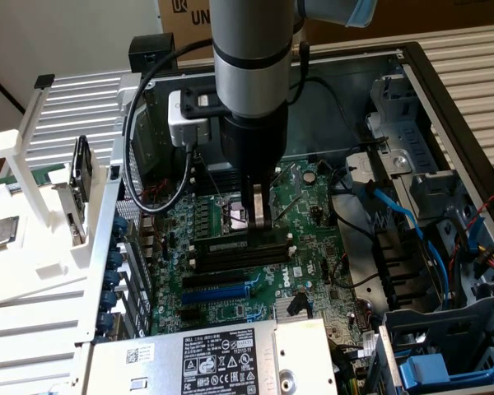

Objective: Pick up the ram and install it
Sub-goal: 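Press down the ram until it locks into place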

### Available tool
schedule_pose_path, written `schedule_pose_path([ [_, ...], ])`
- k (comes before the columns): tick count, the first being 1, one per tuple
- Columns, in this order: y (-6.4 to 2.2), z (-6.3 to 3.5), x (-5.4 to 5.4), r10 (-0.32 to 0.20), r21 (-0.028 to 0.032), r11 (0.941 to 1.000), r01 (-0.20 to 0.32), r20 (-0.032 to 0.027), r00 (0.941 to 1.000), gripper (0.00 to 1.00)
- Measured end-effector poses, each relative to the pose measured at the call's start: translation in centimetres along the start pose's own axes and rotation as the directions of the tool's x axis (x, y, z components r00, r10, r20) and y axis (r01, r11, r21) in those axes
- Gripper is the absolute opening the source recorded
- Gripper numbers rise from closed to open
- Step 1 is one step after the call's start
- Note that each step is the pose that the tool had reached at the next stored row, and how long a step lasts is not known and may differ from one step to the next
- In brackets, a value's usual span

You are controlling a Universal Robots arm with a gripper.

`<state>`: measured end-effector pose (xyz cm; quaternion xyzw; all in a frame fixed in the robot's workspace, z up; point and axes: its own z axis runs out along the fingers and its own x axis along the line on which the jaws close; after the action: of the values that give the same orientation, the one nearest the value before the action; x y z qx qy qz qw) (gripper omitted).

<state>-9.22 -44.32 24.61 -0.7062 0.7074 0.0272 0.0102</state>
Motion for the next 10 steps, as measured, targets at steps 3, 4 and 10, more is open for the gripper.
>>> schedule_pose_path([
  [3,0.0,0.02,0.02,0.001,0.0,1.0,-0.001,-0.0002,1.0,0.12],
  [4,0.0,0.04,0.02,0.002,0.0,1.0,-0.002,-0.0001,1.0,0.12],
  [10,-0.01,0.1,0.03,0.008,0.0004,1.0,-0.008,-0.0001,1.0,0.12],
])
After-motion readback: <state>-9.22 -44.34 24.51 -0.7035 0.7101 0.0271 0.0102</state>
